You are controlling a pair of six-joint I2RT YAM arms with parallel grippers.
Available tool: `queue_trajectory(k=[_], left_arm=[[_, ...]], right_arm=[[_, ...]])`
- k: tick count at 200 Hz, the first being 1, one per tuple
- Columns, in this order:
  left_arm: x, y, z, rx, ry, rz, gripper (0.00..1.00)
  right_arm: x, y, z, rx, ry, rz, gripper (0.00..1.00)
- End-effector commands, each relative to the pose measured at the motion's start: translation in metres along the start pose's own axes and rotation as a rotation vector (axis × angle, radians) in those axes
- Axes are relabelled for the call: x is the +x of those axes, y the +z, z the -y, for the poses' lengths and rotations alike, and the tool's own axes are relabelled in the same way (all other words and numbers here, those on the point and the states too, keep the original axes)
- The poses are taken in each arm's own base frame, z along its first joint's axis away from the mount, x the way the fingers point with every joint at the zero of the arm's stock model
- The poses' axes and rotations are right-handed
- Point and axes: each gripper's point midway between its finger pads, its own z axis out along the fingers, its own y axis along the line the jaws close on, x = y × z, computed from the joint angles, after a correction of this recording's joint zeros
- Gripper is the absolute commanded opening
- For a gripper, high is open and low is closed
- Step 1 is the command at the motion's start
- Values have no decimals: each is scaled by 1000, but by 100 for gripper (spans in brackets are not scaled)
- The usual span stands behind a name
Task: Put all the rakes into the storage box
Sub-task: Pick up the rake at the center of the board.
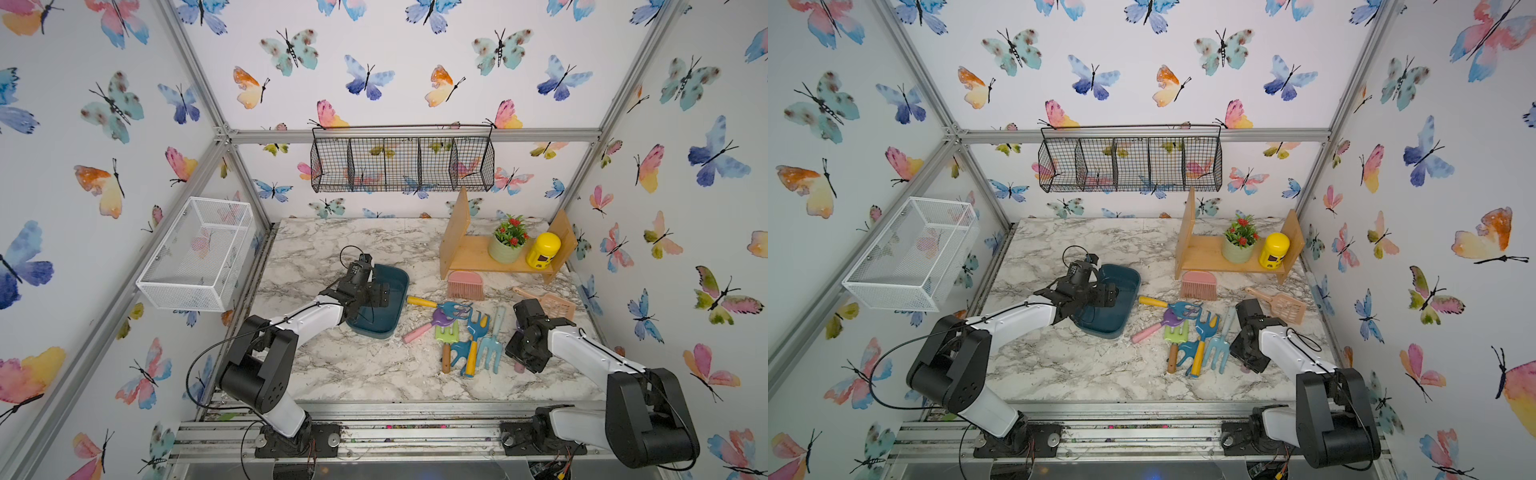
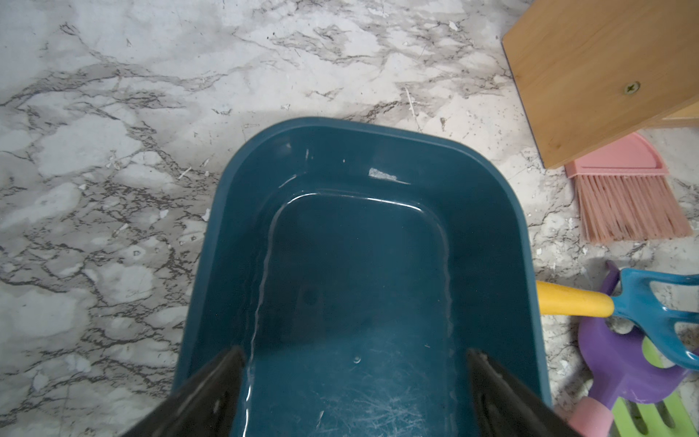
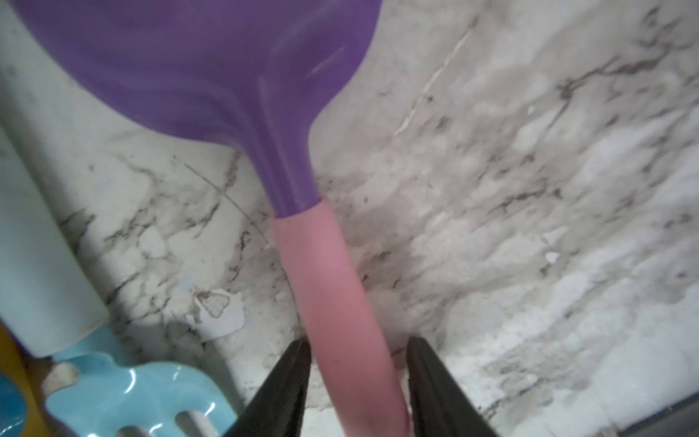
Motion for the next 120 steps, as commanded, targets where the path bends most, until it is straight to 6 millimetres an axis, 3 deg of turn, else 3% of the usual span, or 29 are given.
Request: queue_trajectory(k=[1,45,59,71,93,120], left_arm=[[2,2,5,21,10,-11,95],[0,1,18,90,24,-22,96],[-2,0,26,129,26,-30,99],[-7,-3,33,163,28,-26,99],[-17,-10,46,227,31,-16,99],[-34,-23,71,353,38,0,99]], right_arm=[[1,9,-2,1,-19,-21,25],[-9,0,-9,-18,-52,15,2],[-19,-12,-22,-72,-69,47,1],[-30,-30,-41,-176,-94,96,1],[-52,-84,-87,-451,-155,233,1],[-56,-132,-124,-704,-232,299,1]])
